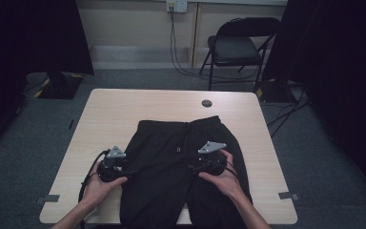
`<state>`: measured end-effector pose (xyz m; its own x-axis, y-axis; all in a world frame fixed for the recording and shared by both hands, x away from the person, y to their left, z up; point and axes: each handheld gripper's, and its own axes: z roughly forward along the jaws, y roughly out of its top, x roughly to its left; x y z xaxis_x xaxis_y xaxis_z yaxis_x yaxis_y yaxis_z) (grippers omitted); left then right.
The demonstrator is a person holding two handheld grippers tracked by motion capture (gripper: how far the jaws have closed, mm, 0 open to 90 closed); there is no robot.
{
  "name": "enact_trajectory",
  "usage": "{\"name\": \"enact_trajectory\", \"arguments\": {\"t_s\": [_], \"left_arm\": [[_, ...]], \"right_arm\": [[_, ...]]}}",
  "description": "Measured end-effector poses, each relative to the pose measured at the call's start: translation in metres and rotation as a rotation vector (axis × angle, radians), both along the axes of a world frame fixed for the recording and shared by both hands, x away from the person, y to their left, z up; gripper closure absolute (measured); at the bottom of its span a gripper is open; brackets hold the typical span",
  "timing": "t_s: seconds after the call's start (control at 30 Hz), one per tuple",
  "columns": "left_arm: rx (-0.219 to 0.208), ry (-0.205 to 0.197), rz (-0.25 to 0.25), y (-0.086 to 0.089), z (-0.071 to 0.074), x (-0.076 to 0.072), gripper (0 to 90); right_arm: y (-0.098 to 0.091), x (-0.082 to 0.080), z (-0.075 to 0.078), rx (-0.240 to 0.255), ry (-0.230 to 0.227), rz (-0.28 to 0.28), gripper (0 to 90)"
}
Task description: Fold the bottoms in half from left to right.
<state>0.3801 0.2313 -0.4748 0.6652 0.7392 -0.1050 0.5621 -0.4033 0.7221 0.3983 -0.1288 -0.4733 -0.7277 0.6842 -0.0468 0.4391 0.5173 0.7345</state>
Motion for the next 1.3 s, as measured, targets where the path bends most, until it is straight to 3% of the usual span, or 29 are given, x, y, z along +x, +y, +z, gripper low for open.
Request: {"name": "enact_trajectory", "arguments": {"t_s": [0.07, 0.1, 0.13, 0.17, 0.23, 0.27, 0.3, 0.33, 0.4, 0.5, 0.57, 0.63, 0.7, 0.9, 0.97, 1.0, 1.1, 1.17, 1.23, 1.27, 1.3], "left_arm": [[-0.028, -0.033, 0.016, 0.004, 0.010, 0.007, 39.1], [-0.028, -0.033, 0.016, 0.004, 0.010, 0.007, 39.1], [-0.037, -0.035, 0.019, 0.006, 0.012, 0.012, 39.3], [-0.037, -0.039, 0.024, 0.008, 0.013, 0.018, 39.3], [0.010, -0.045, 0.030, 0.006, 0.009, 0.036, 42.2], [0.010, -0.045, 0.030, 0.006, 0.009, 0.036, 43.2], [0.026, -0.029, 0.035, 0.004, 0.005, 0.043, 43.2], [0.037, -0.013, 0.037, 0.001, -0.004, 0.052, 44.6], [0.047, -0.007, 0.038, 0.000, -0.008, 0.054, 46.5], [0.076, -0.008, 0.029, 0.003, -0.018, 0.055, 46.5], [0.096, -0.035, 0.040, 0.003, -0.019, 0.052, 46.9], [0.096, -0.039, 0.047, 0.003, -0.020, 0.051, 47.1], [0.098, -0.040, 0.049, 0.003, -0.020, 0.050, 47.3], [0.091, -0.044, 0.051, 0.003, -0.020, 0.049, 47.6], [0.091, -0.043, 0.050, 0.004, -0.020, 0.049, 47.6], [0.091, -0.042, 0.049, 0.004, -0.020, 0.049, 47.6], [0.080, -0.018, 0.045, 0.006, -0.019, 0.054, 47.1], [0.075, 0.005, 0.054, 0.009, -0.017, 0.058, 41.5], [0.083, 0.006, 0.061, 0.010, -0.016, 0.060, 41.2], [0.060, -0.024, 0.088, 0.013, -0.012, 0.062, 40.5], [0.060, -0.024, 0.088, 0.013, -0.012, 0.062, 40.1]], "right_arm": [[0.008, -0.012, 0.013, 0.039, -0.005, 0.018, 20.9], [0.008, -0.012, 0.013, 0.039, -0.005, 0.018, 20.9], [0.024, -0.026, 0.026, 0.025, -0.021, 0.072, 22.3], [0.024, -0.026, 0.026, 0.025, -0.021, 0.072, 22.3], [0.051, -0.040, 0.039, 0.045, -0.014, 0.135, 27.1], [0.051, -0.040, 0.039, 0.045, -0.014, 0.135, 27.1], [0.061, -0.043, 0.042, 0.064, -0.014, 0.146, 28.3], [0.083, -0.050, 0.042, 0.073, 0.002, 0.187, 32.4], [0.094, -0.053, 0.040, 0.073, 0.011, 0.210, 32.8], [0.136, -0.064, 0.027, 0.047, 0.052, 0.299, 35.9], [0.153, -0.068, 0.018, 0.045, 0.079, 0.338, 34.9], [0.161, -0.070, 0.013, 0.042, 0.083, 0.346, 34.2], [0.183, -0.074, 0.003, 0.041, 0.097, 0.371, 29.0], [0.205, -0.077, -0.004, 0.070, 0.113, 0.381, 24.8], [0.211, -0.077, -0.010, 0.061, 0.113, 0.384, 24.1], [0.214, -0.079, -0.016, 0.029, 0.112, 0.385, 24.5], [0.214, -0.083, -0.022, -0.012, 0.103, 0.386, 29.9], [0.212, -0.085, -0.022, -0.026, 0.075, 0.372, 35.4], [0.212, -0.086, -0.022, -0.029, 0.070, 0.371, 37.1], [0.209, -0.087, -0.022, -0.020, 0.066, 0.366, 43.5], [0.209, -0.087, -0.022, -0.020, 0.066, 0.366, 43.5]]}}
